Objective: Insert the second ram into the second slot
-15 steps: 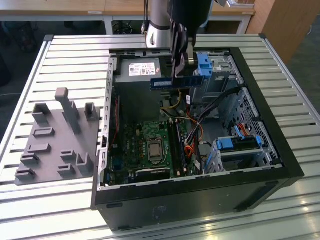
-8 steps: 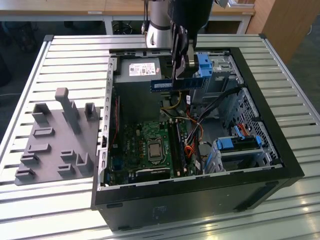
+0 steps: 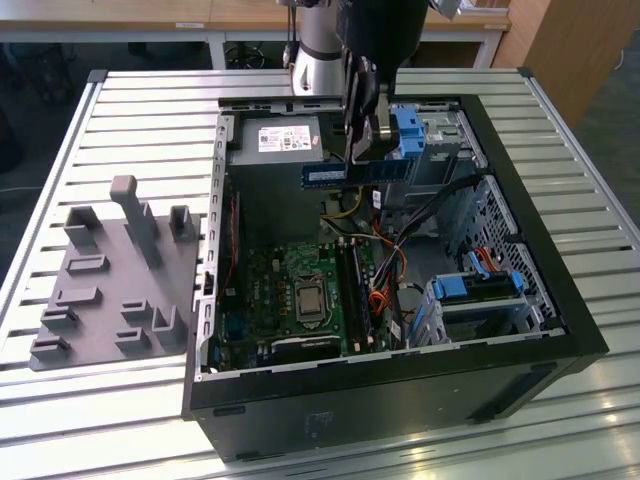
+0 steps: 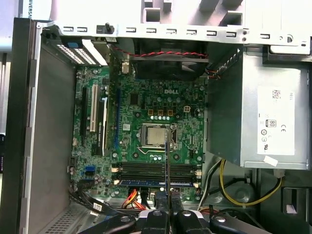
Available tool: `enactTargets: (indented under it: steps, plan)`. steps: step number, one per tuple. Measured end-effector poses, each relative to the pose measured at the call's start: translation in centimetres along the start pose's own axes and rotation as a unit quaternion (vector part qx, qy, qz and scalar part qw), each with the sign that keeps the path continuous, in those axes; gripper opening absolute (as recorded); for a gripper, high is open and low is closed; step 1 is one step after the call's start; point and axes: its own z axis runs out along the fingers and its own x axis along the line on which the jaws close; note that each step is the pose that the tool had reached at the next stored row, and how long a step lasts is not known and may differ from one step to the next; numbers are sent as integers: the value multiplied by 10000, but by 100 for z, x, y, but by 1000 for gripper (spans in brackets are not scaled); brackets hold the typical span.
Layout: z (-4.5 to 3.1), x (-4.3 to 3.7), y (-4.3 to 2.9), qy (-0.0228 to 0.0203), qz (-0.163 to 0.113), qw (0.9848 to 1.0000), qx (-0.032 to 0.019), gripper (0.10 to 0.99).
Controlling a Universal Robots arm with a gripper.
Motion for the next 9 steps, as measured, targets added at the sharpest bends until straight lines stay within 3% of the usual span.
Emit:
enactTargets:
  steps: [4, 9]
  plan:
    - [0, 1, -1, 6, 75, 10000, 0, 137]
    - [1, 1, -2, 6, 367, 9993, 3, 137]
